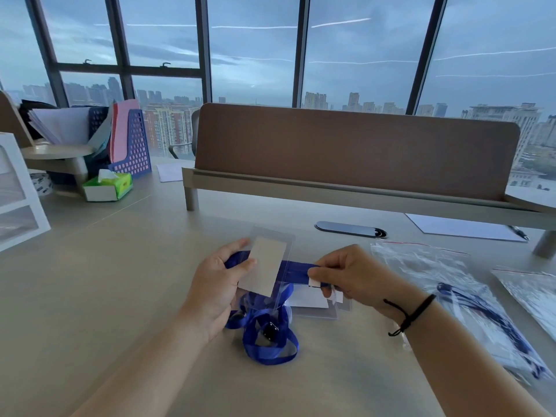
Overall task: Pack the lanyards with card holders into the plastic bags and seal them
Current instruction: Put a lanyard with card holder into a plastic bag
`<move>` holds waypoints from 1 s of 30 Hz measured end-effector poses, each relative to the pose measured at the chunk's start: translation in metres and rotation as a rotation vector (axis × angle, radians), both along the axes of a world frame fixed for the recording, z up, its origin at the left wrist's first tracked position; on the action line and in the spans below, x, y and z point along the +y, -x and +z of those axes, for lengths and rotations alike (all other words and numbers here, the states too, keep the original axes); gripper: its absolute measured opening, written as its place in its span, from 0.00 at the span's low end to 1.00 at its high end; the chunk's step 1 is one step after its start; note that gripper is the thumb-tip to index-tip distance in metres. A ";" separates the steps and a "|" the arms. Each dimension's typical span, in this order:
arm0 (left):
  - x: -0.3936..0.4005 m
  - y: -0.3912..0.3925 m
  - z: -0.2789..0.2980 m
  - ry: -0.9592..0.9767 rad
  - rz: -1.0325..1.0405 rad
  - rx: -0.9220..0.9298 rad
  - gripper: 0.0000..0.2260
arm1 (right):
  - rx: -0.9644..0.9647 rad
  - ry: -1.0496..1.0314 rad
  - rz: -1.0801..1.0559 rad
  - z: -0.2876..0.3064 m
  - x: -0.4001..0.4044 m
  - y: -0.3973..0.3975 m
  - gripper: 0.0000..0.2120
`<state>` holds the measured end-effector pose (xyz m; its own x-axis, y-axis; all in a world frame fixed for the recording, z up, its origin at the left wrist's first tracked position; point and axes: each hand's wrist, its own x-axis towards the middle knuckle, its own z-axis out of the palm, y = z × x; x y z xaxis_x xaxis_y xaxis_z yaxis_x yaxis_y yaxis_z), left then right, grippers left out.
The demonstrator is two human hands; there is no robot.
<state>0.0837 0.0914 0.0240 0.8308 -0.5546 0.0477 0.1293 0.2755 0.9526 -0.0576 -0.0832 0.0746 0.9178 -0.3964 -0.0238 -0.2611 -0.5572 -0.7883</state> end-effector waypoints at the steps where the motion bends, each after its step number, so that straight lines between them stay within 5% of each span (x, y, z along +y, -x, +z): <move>1: -0.001 -0.001 -0.002 -0.007 0.036 -0.001 0.19 | -0.002 0.040 0.005 0.002 0.000 0.001 0.12; 10: -0.007 0.020 -0.008 -0.243 0.170 -0.348 0.40 | -0.227 0.244 -0.035 0.000 0.044 -0.011 0.05; 15: -0.013 0.029 -0.012 -0.286 0.027 -0.398 0.35 | -0.175 0.139 -0.066 -0.006 0.048 -0.021 0.09; 20: -0.015 0.028 -0.016 -0.183 -0.147 -0.254 0.31 | -0.100 0.164 -0.055 -0.004 0.043 -0.021 0.09; 25: -0.014 0.032 -0.013 -0.211 -0.138 -0.353 0.32 | -0.059 0.118 0.000 0.001 0.043 -0.016 0.14; 30: -0.015 0.040 -0.008 -0.246 -0.145 -0.433 0.28 | 0.000 -0.051 0.000 0.011 0.037 -0.002 0.09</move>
